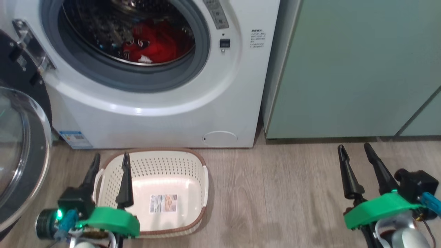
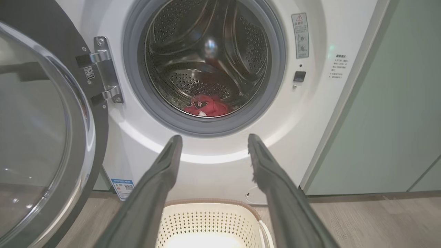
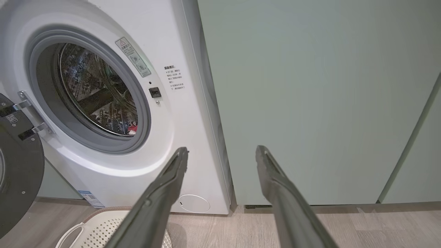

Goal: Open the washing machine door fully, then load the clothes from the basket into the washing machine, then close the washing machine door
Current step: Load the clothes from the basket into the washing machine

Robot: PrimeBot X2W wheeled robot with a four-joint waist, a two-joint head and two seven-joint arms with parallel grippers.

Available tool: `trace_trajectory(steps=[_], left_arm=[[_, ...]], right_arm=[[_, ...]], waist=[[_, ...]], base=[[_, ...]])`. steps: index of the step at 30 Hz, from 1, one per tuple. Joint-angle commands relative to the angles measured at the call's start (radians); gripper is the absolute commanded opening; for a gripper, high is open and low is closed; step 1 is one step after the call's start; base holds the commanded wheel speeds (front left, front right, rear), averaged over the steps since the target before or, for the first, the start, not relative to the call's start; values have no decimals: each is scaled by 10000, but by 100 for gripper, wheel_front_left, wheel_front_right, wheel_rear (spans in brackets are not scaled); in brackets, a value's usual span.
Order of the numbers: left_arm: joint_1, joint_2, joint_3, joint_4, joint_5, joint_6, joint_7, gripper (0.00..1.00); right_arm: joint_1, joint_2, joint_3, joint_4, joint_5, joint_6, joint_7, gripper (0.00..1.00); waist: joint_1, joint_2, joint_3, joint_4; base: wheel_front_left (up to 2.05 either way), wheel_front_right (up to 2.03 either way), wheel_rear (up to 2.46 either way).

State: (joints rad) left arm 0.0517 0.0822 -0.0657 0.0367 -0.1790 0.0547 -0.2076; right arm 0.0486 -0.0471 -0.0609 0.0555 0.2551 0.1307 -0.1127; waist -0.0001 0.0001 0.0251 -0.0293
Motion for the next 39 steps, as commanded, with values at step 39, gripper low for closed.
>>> trace_trajectory(steps=[39], left_arm=[[-243,513,-16,-150,98,172,69,100]], right_arm=[[141,-31,54,-792,-105,0,281,100]], waist=[[1,-1,-157,-94]], base=[[0,0,0]])
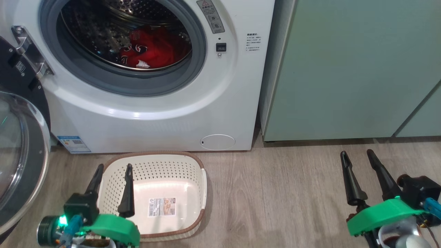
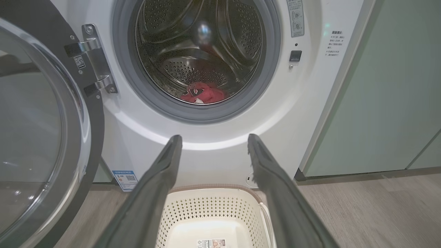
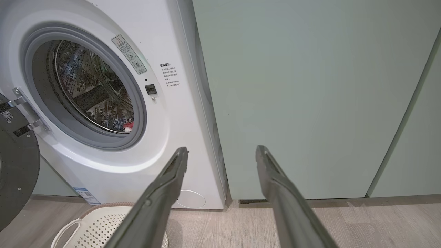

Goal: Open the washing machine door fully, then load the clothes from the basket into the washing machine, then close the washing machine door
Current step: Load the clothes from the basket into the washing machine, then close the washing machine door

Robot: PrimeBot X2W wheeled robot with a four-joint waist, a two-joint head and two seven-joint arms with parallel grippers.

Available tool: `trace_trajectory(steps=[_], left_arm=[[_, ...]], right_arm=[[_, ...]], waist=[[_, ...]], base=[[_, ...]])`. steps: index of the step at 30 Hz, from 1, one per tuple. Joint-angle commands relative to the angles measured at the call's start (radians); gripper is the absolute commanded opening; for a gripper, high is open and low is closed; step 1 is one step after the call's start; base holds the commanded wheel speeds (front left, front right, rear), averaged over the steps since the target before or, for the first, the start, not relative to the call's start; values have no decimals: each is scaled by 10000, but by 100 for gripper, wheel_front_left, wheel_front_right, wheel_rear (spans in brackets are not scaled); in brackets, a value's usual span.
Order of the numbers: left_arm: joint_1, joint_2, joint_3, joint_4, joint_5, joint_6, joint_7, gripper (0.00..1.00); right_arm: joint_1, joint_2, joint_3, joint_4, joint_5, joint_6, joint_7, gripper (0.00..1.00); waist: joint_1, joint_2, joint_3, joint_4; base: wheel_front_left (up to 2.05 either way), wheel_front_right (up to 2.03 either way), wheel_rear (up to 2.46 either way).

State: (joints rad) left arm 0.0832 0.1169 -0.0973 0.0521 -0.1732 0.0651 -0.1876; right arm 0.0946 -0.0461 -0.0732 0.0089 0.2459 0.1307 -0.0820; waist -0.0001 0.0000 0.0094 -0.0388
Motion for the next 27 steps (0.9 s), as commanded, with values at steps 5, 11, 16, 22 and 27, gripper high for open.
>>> trace_trajectory(steps=[5,11,16,22,27], left_arm=[[-606,196,269,-245,12,77,-170,100],[-646,199,238,-203,-28,120,-225,100],[-675,231,217,-245,-60,138,-248,100],[-697,269,180,-251,-89,158,-274,100],[-730,299,93,-308,-102,129,-287,100]], right_arm=[[-310,-41,160,-316,10,0,-44,100],[-317,-41,154,-300,18,0,-71,100],[-320,-41,147,-301,46,0,-103,100],[-319,-41,126,-283,59,0,-124,100],[-295,-41,101,-261,106,0,-138,100]], waist=[[1,0,29,25],[1,0,16,46],[1,0,41,58],[1,0,18,51],[1,0,-2,80]], base=[[0,0,0],[-29,29,0],[-112,112,0],[-185,185,0],[-192,192,0]])
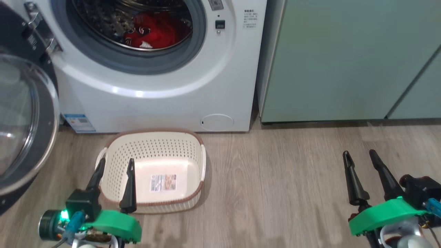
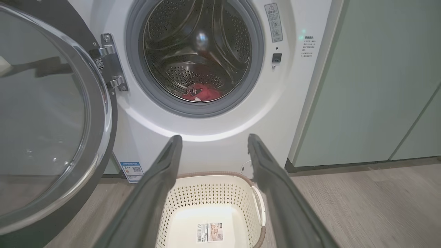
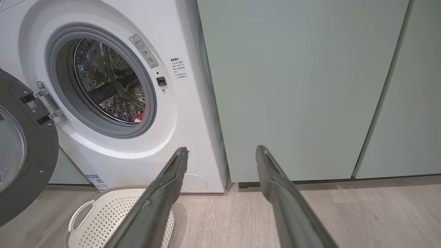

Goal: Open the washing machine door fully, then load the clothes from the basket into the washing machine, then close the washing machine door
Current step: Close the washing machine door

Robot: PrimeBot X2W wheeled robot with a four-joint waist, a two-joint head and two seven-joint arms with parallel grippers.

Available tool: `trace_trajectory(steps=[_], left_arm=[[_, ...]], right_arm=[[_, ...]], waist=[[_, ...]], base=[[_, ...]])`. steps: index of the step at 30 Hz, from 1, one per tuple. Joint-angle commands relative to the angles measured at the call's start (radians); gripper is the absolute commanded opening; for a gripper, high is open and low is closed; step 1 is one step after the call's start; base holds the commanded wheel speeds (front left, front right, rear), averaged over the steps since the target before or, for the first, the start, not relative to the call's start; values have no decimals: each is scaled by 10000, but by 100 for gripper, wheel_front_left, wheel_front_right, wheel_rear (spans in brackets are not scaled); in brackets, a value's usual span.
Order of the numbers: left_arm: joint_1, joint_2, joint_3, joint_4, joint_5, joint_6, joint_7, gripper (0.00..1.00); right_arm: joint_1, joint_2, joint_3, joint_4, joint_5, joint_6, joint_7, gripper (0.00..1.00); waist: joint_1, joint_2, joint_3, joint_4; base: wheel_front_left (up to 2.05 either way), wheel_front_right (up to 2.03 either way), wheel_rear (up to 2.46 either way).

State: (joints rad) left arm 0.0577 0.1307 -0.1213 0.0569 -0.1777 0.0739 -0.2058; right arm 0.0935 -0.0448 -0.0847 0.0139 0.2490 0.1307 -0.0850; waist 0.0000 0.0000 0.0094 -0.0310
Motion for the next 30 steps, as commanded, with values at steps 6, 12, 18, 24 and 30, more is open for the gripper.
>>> trace_trajectory(steps=[6,12,18,24,30], left_arm=[[-465,192,300,-411,-80,76,-133,100],[-456,253,281,-423,-112,100,-127,100],[-437,272,250,-422,-142,135,-107,100],[-419,305,221,-417,-185,193,-76,100],[-421,326,166,-421,-220,215,-53,100]], right_arm=[[-271,-54,200,-284,110,0,-115,100],[-253,-54,199,-249,132,0,-144,100],[-259,-54,183,-199,137,0,-159,100],[-246,-54,186,-165,136,0,-166,100],[-194,-54,159,-194,144,0,-156,100]], waist=[[0,0,-37,30],[0,0,-54,53],[0,0,-90,81],[0,0,-134,137],[0,0,-168,237]], base=[[-118,118,0],[-29,29,0],[0,0,0],[0,0,0],[0,0,0]])
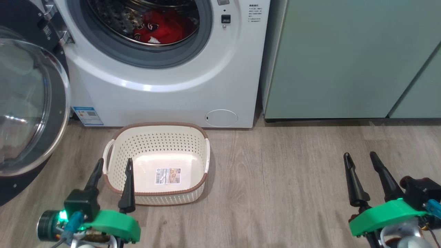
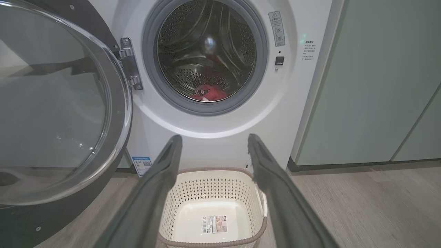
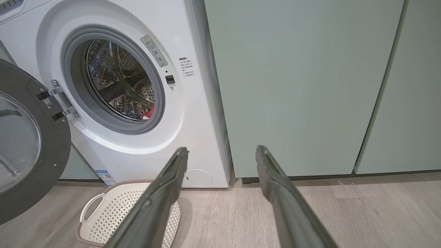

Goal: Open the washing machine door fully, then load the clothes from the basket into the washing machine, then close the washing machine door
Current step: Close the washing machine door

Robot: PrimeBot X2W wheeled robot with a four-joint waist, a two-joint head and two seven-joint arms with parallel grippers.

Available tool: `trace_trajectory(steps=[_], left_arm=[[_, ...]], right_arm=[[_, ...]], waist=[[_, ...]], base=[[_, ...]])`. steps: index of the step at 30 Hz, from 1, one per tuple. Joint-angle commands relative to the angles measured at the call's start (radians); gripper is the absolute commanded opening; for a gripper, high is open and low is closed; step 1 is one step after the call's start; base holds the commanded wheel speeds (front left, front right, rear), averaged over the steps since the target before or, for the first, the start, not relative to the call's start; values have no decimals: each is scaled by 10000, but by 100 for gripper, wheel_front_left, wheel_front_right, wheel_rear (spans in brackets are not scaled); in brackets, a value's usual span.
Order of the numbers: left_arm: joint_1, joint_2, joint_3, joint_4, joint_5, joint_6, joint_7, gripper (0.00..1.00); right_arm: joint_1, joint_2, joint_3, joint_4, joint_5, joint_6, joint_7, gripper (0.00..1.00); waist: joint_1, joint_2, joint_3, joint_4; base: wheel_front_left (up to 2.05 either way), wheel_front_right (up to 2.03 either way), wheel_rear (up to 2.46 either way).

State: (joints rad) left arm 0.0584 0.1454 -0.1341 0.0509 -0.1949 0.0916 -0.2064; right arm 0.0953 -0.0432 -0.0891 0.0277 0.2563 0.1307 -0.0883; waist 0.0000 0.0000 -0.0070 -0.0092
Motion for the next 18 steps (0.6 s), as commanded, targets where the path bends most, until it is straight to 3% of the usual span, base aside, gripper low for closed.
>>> trace_trajectory(steps=[1,7,18], left_arm=[[-433,178,276,-359,-54,36,-41,100],[-520,77,179,-283,-117,88,-24,100],[-651,-59,254,-280,-259,320,-152,100]], right_arm=[[-192,-70,183,-332,78,0,-131,100],[-50,-70,102,-306,133,0,-154,100],[-15,-70,57,-465,186,0,-73,100]], waist=[[0,0,-10,57],[0,0,-81,599],[0,0,-156,2901]], base=[[0,0,0],[0,0,0],[0,0,0]])
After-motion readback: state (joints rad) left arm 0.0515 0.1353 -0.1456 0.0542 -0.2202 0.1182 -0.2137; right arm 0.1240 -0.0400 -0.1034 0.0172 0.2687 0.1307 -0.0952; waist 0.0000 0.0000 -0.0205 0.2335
